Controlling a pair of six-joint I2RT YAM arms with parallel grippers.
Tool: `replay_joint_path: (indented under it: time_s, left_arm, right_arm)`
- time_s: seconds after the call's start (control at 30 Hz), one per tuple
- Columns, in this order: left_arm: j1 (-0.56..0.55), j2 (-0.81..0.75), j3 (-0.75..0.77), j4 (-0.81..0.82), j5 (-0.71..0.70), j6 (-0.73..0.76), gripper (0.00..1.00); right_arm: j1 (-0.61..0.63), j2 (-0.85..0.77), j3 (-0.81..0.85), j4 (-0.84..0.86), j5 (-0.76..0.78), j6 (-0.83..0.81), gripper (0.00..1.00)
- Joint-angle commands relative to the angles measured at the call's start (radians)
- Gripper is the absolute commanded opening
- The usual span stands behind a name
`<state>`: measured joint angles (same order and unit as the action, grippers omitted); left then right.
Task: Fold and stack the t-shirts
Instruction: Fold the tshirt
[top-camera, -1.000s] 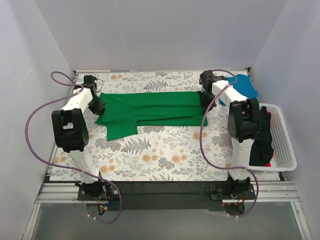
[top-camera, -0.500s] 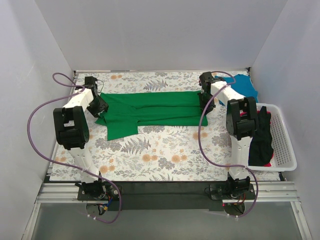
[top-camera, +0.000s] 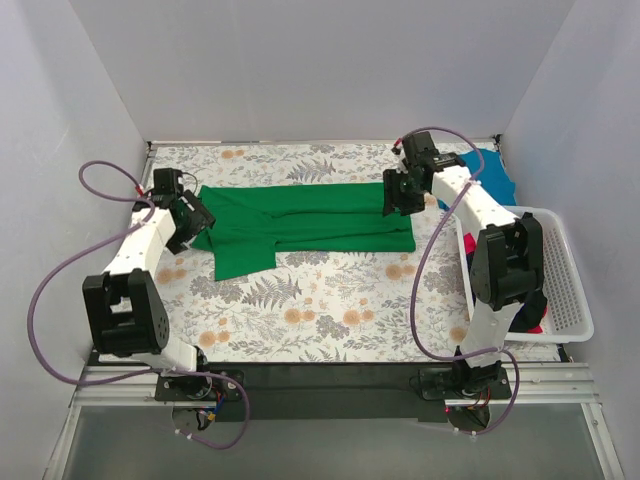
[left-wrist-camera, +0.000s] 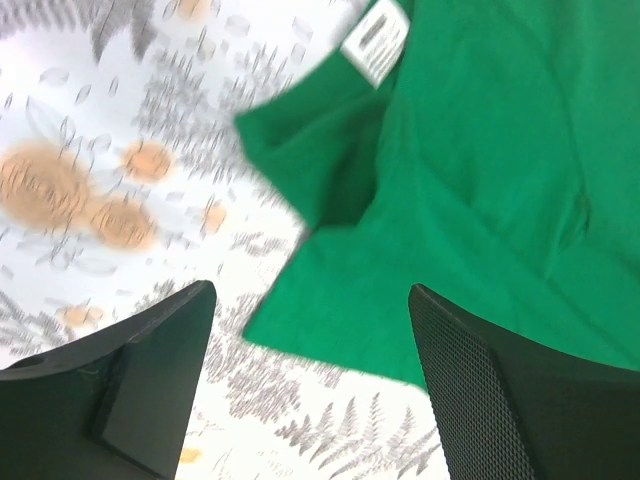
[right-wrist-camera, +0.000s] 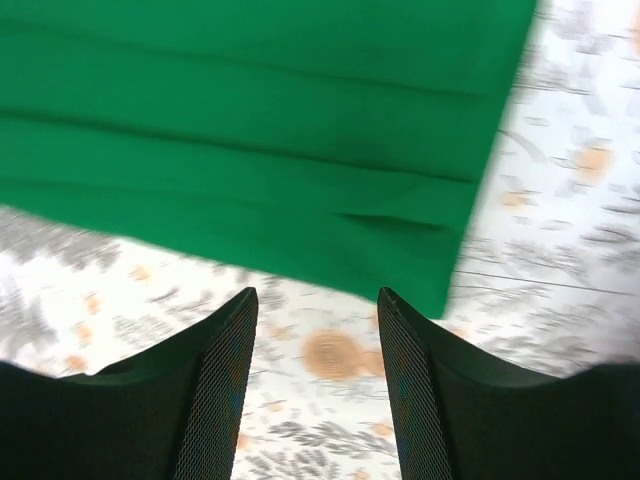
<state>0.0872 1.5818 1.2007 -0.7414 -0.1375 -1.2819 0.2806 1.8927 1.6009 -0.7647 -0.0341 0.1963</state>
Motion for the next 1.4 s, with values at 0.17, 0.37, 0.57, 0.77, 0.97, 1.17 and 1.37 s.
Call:
replay_joint_path:
  time_s: [0.17, 0.37, 0.57, 0.77, 0.97, 1.17, 1.37]
  left_arm:
    - [-0.023, -0.197, -0.285, 0.046, 0.085, 0.041, 0.75]
    - [-0.038, -0.188, -0.362, 0.135, 0.125, 0.03, 0.65]
    - [-0.049, -0.141, -0.388, 0.18, 0.111, 0.016, 0.55]
    - [-0.06, -0.103, -0.408, 0.209, 0.108, 0.001, 0.43]
    - [-0.063, -0.089, -0.428, 0.223, 0.085, -0.003, 0.37]
    - [-0.066, -0.077, -0.454, 0.258, 0.081, -0.014, 0.29]
    - [-0.07, -0.082, -0.458, 0.26, 0.082, -0.013, 0.21]
  right_arm:
    - [0.234, -0.099, -0.202, 0.315, -0.337, 0.107, 0.57]
    - [0.366, -0.035, -0.262, 0.517, -0.386, 0.183, 0.56]
    - [0.469, 0.057, -0.256, 0.68, -0.359, 0.255, 0.56]
    - [0.531, 0.16, -0.242, 0.829, -0.329, 0.356, 0.54]
    - [0.568, 0.23, -0.226, 0.881, -0.314, 0.406, 0.54]
    - [0.585, 0.273, -0.229, 0.897, -0.267, 0.465, 0.54]
    - [0.588, 0.295, -0.233, 0.894, -0.216, 0.506, 0.54]
